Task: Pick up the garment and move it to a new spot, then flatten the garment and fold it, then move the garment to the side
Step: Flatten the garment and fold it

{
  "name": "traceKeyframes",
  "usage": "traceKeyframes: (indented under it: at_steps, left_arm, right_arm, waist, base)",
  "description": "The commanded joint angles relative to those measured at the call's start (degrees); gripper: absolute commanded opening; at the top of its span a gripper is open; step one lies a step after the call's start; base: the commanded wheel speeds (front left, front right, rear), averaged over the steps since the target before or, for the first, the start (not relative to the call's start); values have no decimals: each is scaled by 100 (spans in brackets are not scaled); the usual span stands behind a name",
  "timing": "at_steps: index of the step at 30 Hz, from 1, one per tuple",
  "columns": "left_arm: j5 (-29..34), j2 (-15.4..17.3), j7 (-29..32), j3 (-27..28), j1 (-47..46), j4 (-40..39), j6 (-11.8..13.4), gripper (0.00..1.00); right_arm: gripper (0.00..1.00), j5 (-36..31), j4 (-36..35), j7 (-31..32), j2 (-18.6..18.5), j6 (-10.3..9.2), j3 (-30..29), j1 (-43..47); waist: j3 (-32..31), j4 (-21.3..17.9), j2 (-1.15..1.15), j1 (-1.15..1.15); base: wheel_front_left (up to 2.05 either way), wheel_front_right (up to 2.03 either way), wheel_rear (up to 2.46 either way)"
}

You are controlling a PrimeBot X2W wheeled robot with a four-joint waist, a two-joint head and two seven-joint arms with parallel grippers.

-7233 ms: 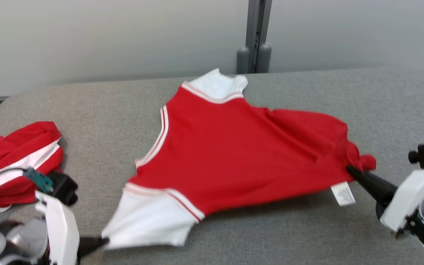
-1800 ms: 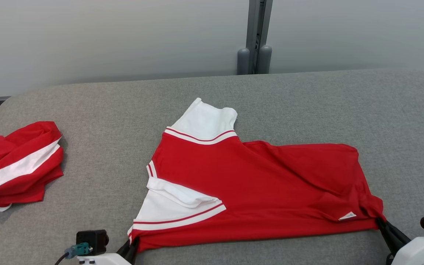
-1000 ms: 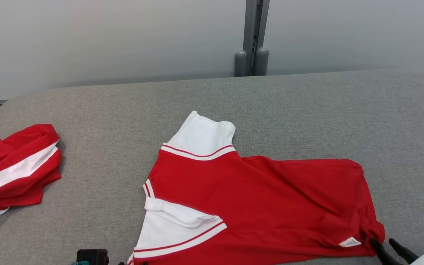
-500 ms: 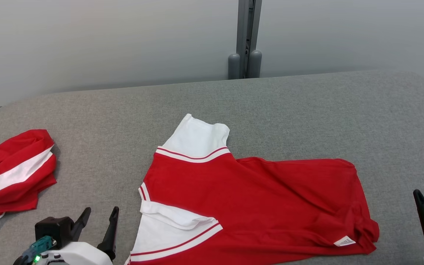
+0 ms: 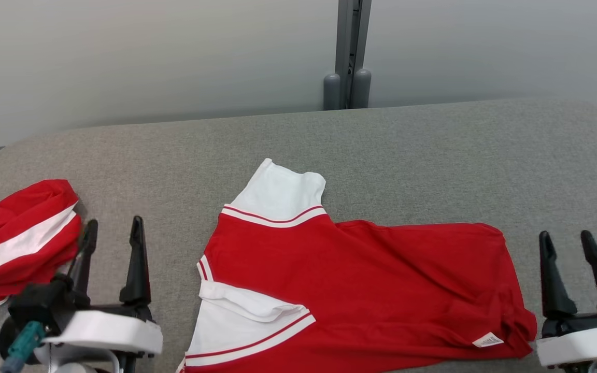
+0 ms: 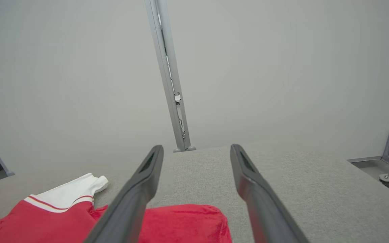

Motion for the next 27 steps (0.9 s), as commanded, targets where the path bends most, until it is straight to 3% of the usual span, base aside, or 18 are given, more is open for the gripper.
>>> traceKeyframes:
  at_steps: [1,10,13,19,27]
  left_arm:
    - [171,-121,5,118,199,64,-141,100]
    - [1069,-1149,3,974,433,861,-1360,100]
    - [1239,-1313,3,1125,378,997,-1587,100]
    - [1464,-1455,2,1290,225,1166,-1867,100]
    - [1676,-1256,233,1131,-461,1620,-2228,100]
  right_arm:
    - [100,-66,26,-37,7,1,59,8]
    - [100,-193,151,-41,-40,1,264,-122]
    - [100,-241,171,-39,-88,1,193,-148]
    - [100,-262,434,-36,-187,1,118,-335]
    - [100,122,1744,204,-562,1,510,-1389]
  waist:
    - [8,7,0,0]
    - [68,75,0,0]
    - [91,59,0,0]
    - [180,-28,0,0]
    - [562,-242,0,0]
  base:
    - [0,0,0]
    - [0,0,0]
    - [0,0,0]
    - [0,0,0]
    - [0,0,0]
